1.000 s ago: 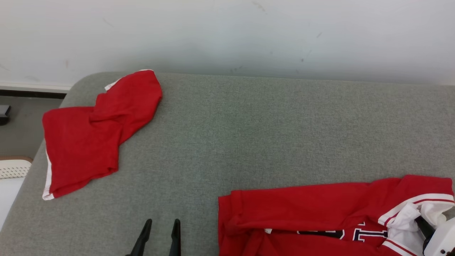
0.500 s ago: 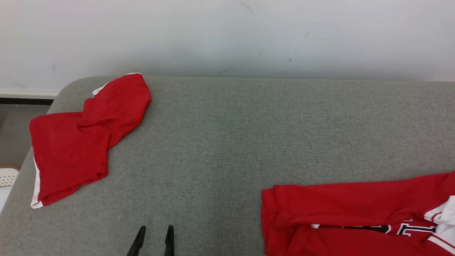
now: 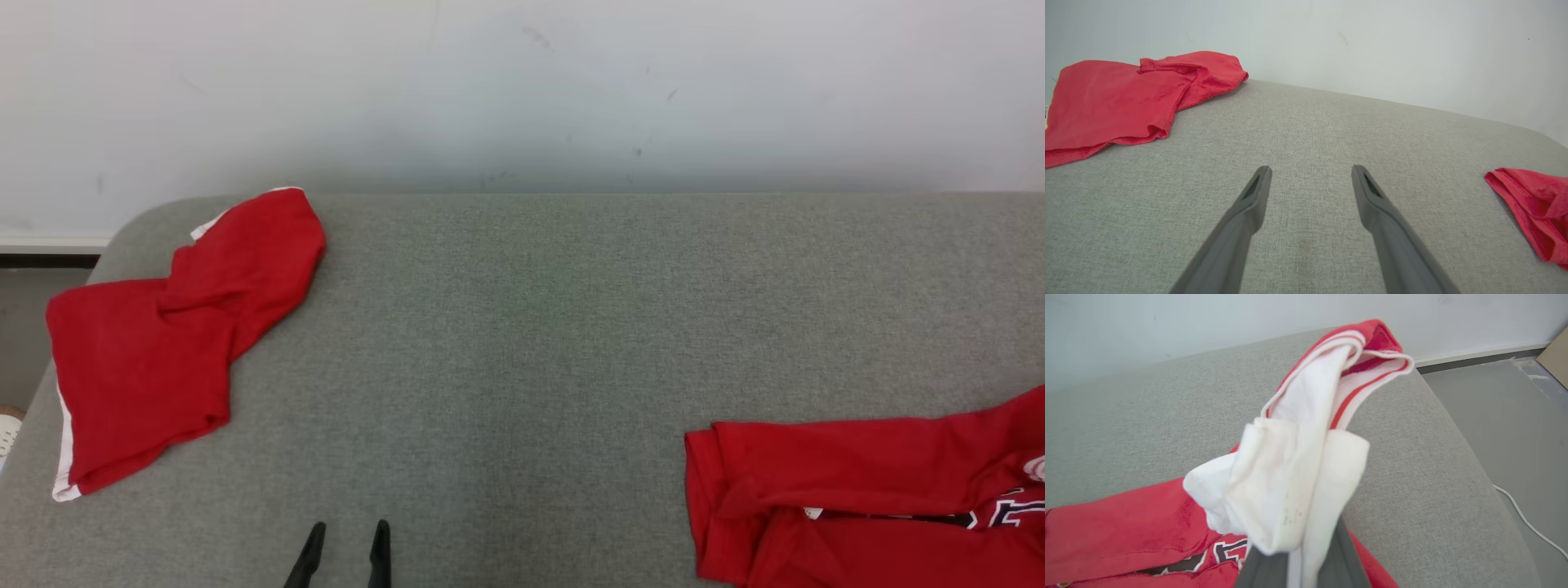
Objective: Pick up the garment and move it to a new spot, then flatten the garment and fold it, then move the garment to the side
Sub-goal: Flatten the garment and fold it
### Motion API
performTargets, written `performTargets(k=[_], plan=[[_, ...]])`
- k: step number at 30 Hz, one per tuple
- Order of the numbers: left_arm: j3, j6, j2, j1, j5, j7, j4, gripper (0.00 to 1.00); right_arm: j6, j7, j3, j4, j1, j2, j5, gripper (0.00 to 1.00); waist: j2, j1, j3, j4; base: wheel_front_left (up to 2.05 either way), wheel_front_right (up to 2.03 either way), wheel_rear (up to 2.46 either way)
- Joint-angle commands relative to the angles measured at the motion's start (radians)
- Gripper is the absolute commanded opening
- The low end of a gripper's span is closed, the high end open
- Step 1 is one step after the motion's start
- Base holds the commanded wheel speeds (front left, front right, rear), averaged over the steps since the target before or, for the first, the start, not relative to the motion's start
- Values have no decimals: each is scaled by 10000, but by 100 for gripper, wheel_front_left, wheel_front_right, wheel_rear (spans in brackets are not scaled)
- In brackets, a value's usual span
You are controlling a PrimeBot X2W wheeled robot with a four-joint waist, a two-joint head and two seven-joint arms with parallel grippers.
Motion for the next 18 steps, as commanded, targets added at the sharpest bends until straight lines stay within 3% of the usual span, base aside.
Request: performTargets(k=[1, 10, 18], plan=[[81, 71, 30, 19, -29, -3, 39, 100, -23, 132, 156, -622, 235, 69, -43, 0, -1, 0, -76, -15, 0, 0, 0], [436, 89, 31, 40, 128, -3, 209, 100, -23, 964, 1356, -3272, 818, 1199, -191, 0, -1, 0, -264, 11, 0, 0, 0], [469, 114, 31, 26, 131, -3, 239, 100, -23, 1287, 2177, -3564, 899, 2620, -856, 0, -1, 0, -299, 189, 0, 0, 0]])
